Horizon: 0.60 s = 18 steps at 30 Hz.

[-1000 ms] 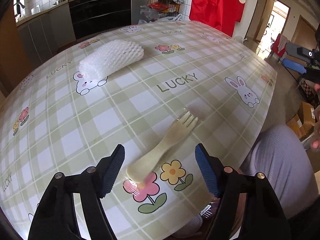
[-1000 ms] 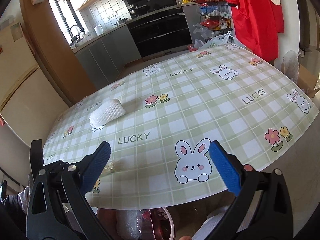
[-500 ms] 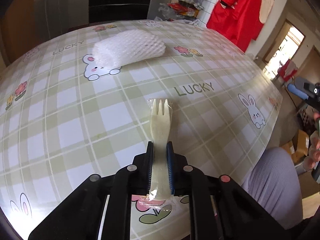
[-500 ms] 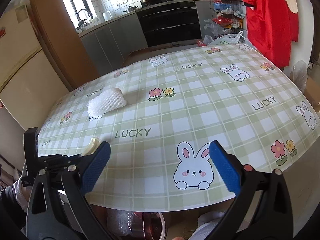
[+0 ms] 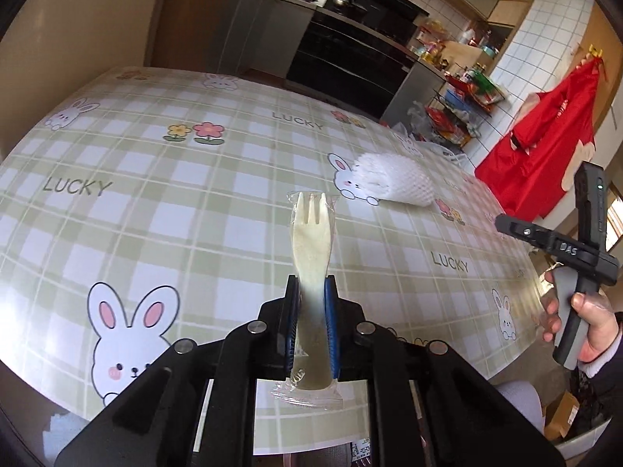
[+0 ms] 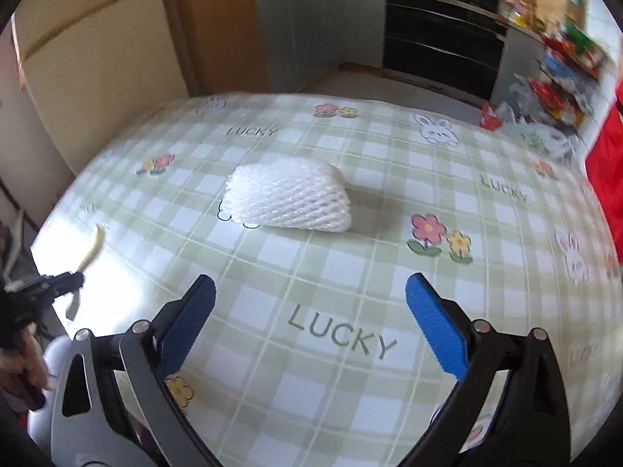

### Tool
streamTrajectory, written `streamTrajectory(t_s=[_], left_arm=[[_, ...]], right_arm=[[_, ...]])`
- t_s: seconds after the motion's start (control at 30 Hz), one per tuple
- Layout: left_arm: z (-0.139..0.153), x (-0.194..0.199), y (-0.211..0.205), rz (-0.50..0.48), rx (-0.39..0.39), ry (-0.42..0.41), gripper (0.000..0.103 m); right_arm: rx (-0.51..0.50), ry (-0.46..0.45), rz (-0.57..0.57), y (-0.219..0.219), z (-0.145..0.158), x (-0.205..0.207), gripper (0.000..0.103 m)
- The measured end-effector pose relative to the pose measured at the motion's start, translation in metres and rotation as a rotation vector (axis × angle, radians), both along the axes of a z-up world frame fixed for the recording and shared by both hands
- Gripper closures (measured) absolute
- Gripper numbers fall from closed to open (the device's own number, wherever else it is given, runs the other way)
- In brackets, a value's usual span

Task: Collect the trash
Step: 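Grasp the white foam fruit net with the right tool while the left holds the fork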

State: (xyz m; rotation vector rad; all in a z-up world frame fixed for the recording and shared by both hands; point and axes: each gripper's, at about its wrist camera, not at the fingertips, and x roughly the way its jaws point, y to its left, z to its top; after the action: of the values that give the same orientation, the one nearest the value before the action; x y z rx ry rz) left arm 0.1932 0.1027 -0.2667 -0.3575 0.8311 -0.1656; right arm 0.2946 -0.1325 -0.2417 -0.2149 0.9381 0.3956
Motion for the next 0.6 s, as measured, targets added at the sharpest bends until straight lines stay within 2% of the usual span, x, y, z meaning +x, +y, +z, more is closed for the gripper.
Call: streamTrajectory(t_s=[0.1,0.13,0.2,0.37,0.47,0.5,0.53,0.6], left_arm=[[0.004,-0.005,0.013,0.034,-0.012,-0.013,0.090],[0.005,-0.007,0.016,0.040,-0.013,-0.020,0.090],[0.009,-0.012,0.019,0.046,-0.016,-0.034,0.090],[0.013,-0.027,0.024,0.065,-0.029,-0.049,0.090],[0.010,-0.033,0.027,0.068,-0.043,-0.043,0.090],[0.009,-0.034,0.026,0.069,-0.043,-0.043,0.090],[0.009,-0.034,0.026,0.070,-0.047,-0.042,0.090],[0.008,-0.035,0.027,0.072,-0.057,-0.041,0.090]], right_arm=[[-0.188,-0.025,0.133,0.044,-0.021,0.022,0.008],[-0.251,-0.023,0.160,0.056,-0.032,0.031,0.014],[-0.316,-0.008,0.189,0.071,-0.047,0.046,0.024],[-0.372,-0.009,0.177,0.096,-0.063,0.075,0.023],[-0.369,-0.003,0.144,0.100,-0.065,0.090,0.026],[-0.353,0.006,0.128,0.099,-0.064,0.095,0.033],[-0.334,0.019,0.116,0.096,-0.063,0.099,0.045],[-0.297,0.033,0.090,0.093,-0.060,0.103,0.055]])
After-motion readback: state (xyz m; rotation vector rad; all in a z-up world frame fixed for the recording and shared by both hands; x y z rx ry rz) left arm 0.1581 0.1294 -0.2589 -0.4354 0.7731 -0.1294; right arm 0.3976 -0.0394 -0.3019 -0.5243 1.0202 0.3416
